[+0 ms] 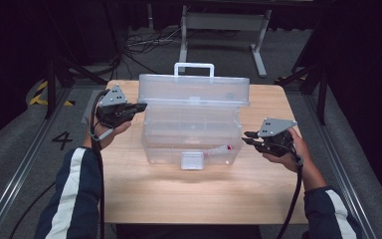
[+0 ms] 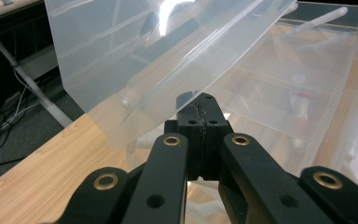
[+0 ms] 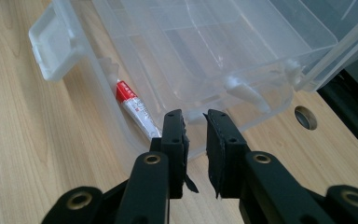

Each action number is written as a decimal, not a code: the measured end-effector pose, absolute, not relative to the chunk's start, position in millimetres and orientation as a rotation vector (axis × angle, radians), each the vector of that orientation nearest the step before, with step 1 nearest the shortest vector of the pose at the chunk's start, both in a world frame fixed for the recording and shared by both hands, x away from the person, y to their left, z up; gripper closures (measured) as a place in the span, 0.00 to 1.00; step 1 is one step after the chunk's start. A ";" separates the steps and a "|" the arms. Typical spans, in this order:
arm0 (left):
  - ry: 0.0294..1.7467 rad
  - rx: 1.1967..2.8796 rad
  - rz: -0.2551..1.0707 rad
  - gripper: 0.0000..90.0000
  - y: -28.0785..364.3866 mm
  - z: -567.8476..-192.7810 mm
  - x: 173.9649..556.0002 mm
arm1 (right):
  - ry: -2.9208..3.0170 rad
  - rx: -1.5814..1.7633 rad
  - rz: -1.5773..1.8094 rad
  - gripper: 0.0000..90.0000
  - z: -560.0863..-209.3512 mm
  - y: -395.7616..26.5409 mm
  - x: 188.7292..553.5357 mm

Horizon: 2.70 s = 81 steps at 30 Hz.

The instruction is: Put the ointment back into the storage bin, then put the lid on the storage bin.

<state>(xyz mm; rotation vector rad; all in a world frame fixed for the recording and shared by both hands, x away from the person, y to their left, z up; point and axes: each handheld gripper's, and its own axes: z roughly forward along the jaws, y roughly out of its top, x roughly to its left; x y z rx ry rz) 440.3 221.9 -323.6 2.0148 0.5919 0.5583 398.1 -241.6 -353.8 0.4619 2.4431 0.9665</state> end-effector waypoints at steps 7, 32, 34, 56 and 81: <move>0.581 2.042 0.528 1.00 222.4 -329.5 434.9 | 2.454 0.484 0.957 0.85 -360.9 -245.9 397.8; 0.553 2.097 0.549 1.00 224.6 -346.0 416.6 | 2.478 0.538 0.942 0.84 -376.3 -255.2 394.7; 0.553 2.103 0.548 1.00 225.2 -347.4 416.0 | 2.472 0.546 0.941 0.83 -376.8 -255.7 395.0; 0.574 2.136 0.556 1.00 233.4 -363.5 405.2 | 2.479 0.583 0.927 0.83 -385.4 -260.1 394.5; 0.605 2.244 0.569 1.00 231.2 -384.4 397.7 | 2.492 0.581 0.926 0.83 -392.2 -261.2 389.9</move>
